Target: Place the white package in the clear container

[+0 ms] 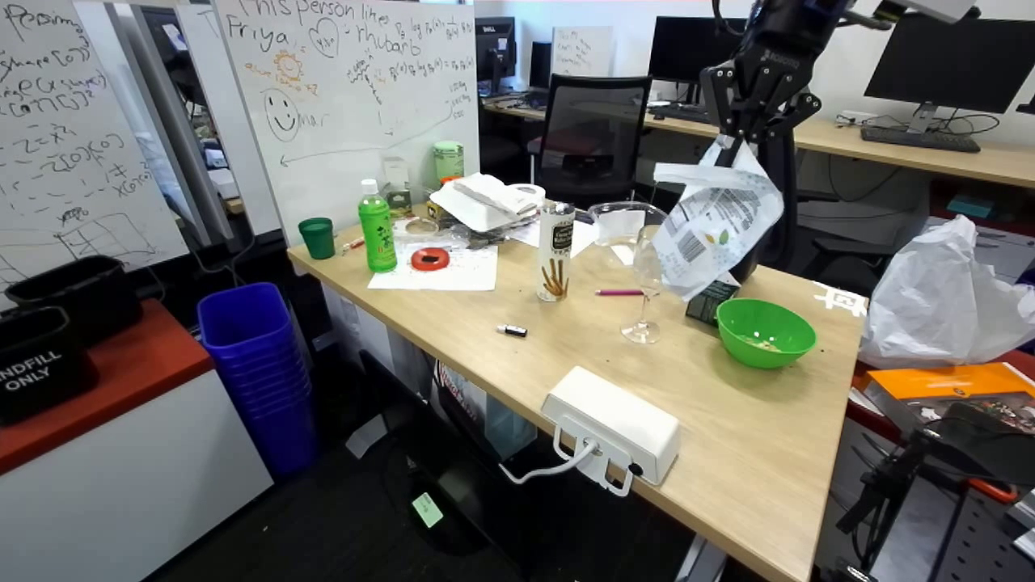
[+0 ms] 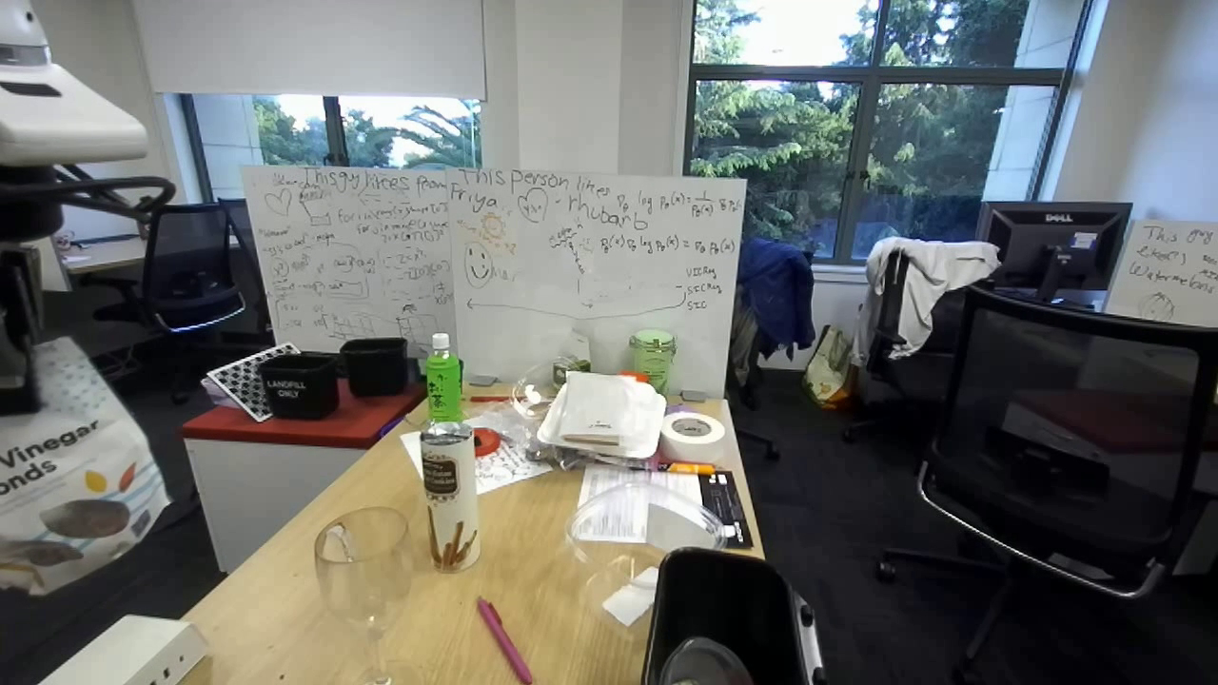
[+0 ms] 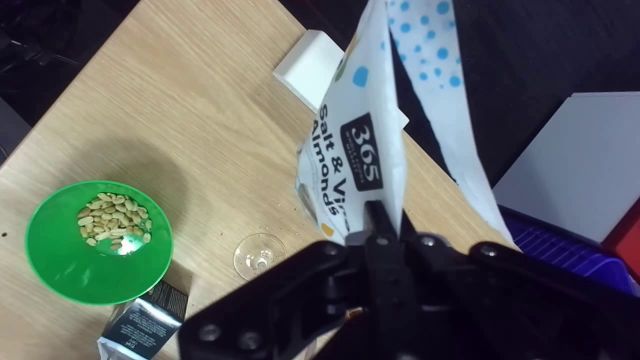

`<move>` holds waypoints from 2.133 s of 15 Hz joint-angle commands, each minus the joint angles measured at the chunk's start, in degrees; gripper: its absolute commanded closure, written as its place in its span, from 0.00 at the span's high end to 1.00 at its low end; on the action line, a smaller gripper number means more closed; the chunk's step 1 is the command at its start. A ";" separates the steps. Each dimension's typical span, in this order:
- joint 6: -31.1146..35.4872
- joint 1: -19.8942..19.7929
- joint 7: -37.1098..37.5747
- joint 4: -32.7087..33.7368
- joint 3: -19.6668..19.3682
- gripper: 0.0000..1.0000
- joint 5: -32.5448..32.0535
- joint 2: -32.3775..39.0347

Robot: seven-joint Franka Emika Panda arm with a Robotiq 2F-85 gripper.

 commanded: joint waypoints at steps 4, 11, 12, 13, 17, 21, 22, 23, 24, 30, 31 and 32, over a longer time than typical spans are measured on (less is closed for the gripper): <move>1.13 -1.25 0.98 3.22 0.41 0.01 1.59 1.39; 9.85 -3.91 11.47 17.52 -2.31 0.01 8.55 10.52; 11.45 -4.36 14.32 19.68 -2.63 0.01 7.85 12.15; 12.75 -4.72 17.07 21.95 -3.05 0.01 7.52 13.95; 17.57 -5.47 29.03 29.27 -4.85 0.01 4.20 20.81; 16.15 -5.58 38.16 34.09 -6.91 0.01 0.46 26.14; 17.89 -5.67 34.98 31.40 -6.49 0.02 1.41 24.14; 17.86 -5.69 36.09 32.13 -6.67 0.02 1.10 25.22; 17.85 -5.68 36.56 32.66 -6.70 0.02 1.03 25.82; 17.46 -5.65 37.18 33.27 -6.69 0.02 1.00 25.85; 17.44 -5.65 37.18 33.27 -6.69 0.02 0.99 25.85; 17.42 -5.65 37.18 33.27 -6.69 0.02 0.99 25.85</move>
